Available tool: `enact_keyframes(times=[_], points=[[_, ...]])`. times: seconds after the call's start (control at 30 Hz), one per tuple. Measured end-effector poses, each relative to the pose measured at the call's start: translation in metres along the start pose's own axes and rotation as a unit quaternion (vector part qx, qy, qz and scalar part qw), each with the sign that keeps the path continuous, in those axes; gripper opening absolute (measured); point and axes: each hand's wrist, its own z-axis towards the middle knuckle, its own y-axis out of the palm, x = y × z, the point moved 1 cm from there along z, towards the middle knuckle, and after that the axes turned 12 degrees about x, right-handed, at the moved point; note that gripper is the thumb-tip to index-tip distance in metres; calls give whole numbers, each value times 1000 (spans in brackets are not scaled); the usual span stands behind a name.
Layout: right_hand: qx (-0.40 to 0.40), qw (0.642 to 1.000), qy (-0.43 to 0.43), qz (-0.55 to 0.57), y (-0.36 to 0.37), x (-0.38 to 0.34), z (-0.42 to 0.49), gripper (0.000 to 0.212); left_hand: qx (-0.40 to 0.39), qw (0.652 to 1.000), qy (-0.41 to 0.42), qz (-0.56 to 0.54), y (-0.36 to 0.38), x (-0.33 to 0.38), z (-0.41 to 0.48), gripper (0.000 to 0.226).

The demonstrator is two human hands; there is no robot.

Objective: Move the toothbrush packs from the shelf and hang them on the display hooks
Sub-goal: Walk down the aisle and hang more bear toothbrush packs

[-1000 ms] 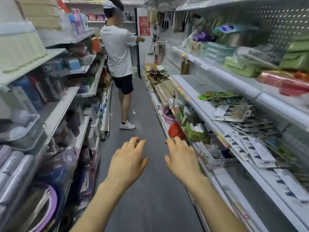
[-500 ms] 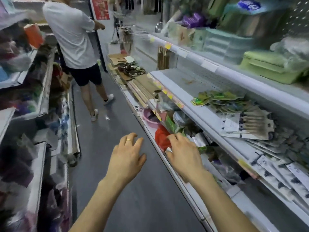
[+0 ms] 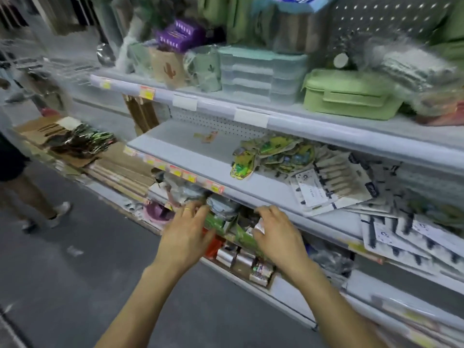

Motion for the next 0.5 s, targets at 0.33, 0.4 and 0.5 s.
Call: enact_keyframes(times=[0.33, 0.4, 0.5], points=[[-20, 996, 89, -24, 57, 27, 115, 42, -92, 992, 22, -85, 106, -45, 163, 51], [-23, 994, 98, -33, 65, 26, 128, 43, -119, 987, 21, -106, 128, -48, 197, 51], [-22, 989, 132, -58, 78, 23, 156, 47, -137, 981, 20, -140, 163, -52, 255, 55]])
